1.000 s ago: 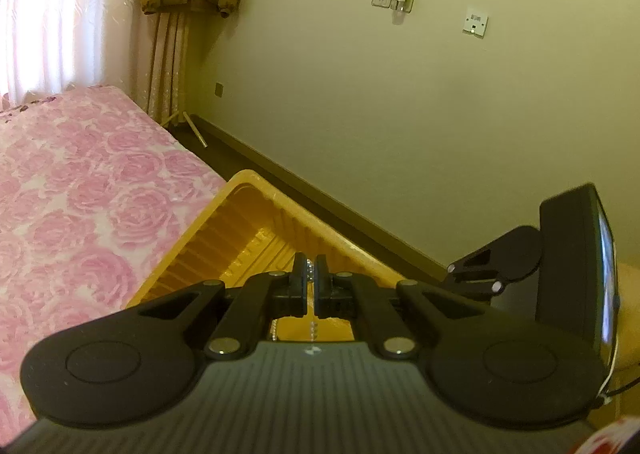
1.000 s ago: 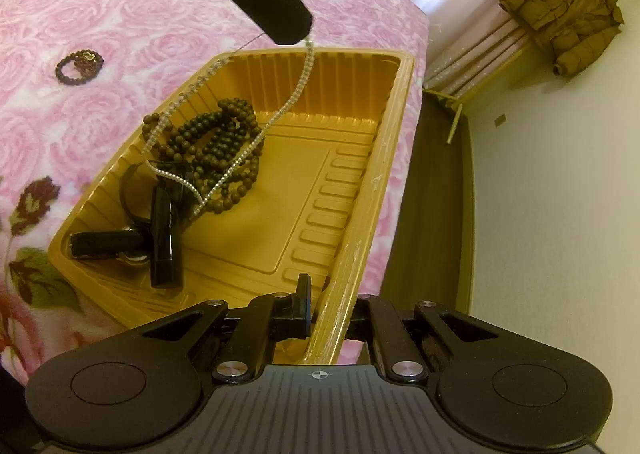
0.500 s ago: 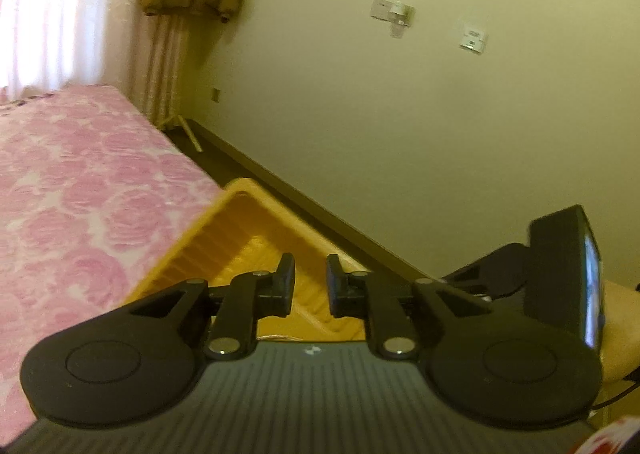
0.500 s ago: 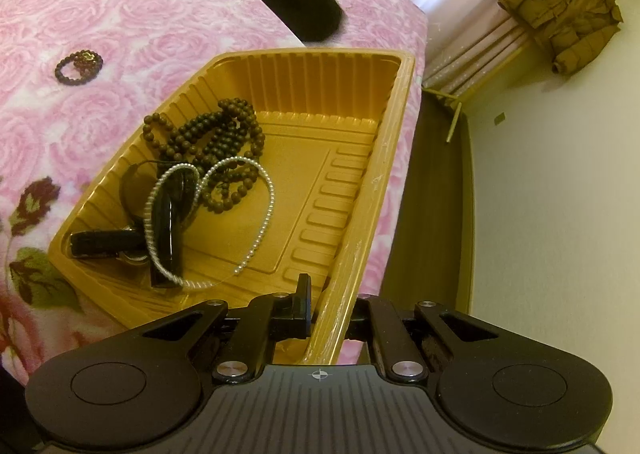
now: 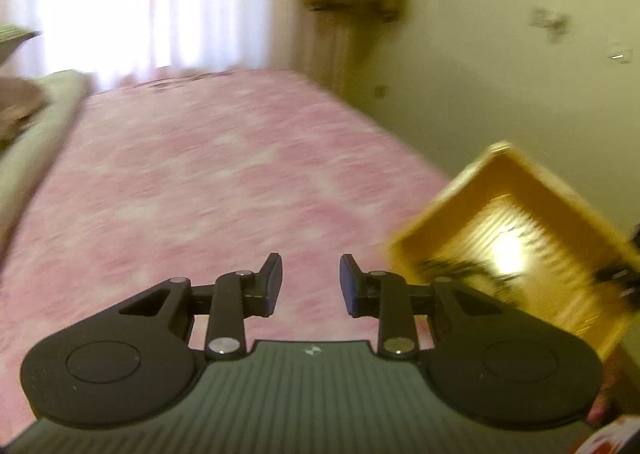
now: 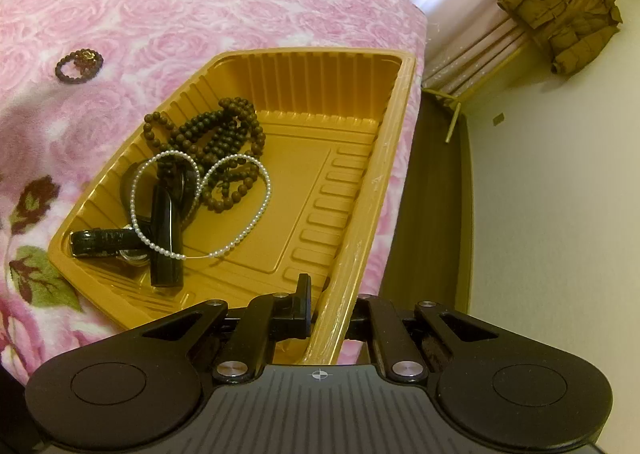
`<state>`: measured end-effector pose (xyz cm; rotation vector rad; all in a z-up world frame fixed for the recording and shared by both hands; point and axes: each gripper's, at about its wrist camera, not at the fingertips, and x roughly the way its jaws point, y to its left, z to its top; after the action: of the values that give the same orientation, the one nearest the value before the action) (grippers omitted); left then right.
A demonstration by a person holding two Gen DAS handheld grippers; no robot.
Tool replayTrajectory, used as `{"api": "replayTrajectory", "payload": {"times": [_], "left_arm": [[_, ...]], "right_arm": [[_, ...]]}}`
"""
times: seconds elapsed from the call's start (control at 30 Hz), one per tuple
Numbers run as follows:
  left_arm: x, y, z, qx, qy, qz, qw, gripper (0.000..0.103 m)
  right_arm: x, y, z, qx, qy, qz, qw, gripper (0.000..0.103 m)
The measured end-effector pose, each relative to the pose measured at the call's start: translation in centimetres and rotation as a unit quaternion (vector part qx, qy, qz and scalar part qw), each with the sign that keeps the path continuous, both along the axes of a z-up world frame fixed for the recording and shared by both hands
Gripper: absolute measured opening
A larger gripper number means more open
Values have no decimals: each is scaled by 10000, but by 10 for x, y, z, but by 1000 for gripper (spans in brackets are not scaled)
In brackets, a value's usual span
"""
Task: Organize jewelry
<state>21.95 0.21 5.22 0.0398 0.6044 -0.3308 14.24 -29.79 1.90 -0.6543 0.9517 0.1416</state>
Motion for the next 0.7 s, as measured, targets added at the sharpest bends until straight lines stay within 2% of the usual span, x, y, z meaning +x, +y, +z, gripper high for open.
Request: {"api": "replayTrajectory", "payload": {"times": [0.13, 0.27, 0.53, 0.7], "left_arm": [[-2, 38, -22, -117, 175, 458, 9987, 28], [-9, 52, -45, -46, 311, 703, 9970, 28], [-17, 49, -85, -260, 704, 678, 9949, 27], [-11, 36, -100, -227, 843, 628, 9942, 27]], "right_arm": [[0, 0, -1, -24, 10, -4, 10000, 8], [1, 0, -2, -39, 28, -10, 10000, 8], [3, 1, -4, -68, 53, -27, 10000, 8], [3, 1, -4, -68, 52, -29, 10000, 8]]}}
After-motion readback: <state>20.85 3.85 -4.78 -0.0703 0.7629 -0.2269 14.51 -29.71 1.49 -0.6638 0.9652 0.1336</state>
